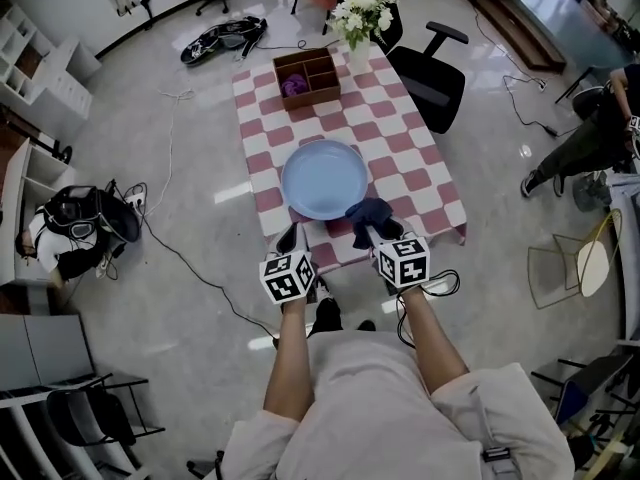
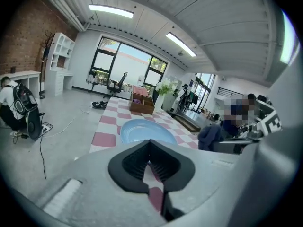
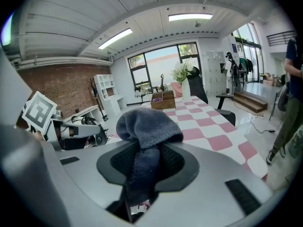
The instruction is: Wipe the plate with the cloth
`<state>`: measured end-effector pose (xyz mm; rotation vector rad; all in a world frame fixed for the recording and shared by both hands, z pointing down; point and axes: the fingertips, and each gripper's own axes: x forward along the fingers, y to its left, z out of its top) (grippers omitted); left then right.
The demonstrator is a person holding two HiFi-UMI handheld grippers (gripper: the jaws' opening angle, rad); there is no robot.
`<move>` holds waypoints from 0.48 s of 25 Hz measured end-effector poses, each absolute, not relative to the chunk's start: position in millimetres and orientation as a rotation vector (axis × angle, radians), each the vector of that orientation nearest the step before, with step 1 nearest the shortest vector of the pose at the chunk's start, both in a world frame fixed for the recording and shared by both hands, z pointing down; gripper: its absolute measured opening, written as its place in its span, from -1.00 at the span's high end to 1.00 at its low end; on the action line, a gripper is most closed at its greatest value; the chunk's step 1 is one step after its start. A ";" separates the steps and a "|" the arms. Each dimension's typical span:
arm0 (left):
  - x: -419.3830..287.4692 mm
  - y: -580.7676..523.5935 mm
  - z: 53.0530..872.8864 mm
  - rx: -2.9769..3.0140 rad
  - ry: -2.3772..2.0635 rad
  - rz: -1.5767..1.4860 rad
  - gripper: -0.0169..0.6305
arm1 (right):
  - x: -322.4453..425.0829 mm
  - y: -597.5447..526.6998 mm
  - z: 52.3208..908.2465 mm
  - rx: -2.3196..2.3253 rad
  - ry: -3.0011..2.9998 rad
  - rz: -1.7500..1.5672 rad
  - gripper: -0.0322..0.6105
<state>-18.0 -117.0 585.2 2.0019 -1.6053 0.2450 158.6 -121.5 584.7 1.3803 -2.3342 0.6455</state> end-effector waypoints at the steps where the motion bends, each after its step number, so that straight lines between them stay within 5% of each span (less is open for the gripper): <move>1: -12.4 -107.0 581.9 2.020 -1.604 0.257 0.92 | 160.3 -114.9 584.7 1.384 -2.339 0.653 0.52; 12: 17.7 -29.3 560.5 2.139 -1.599 0.328 0.91 | 173.1 -46.7 597.1 1.397 -2.364 0.716 0.52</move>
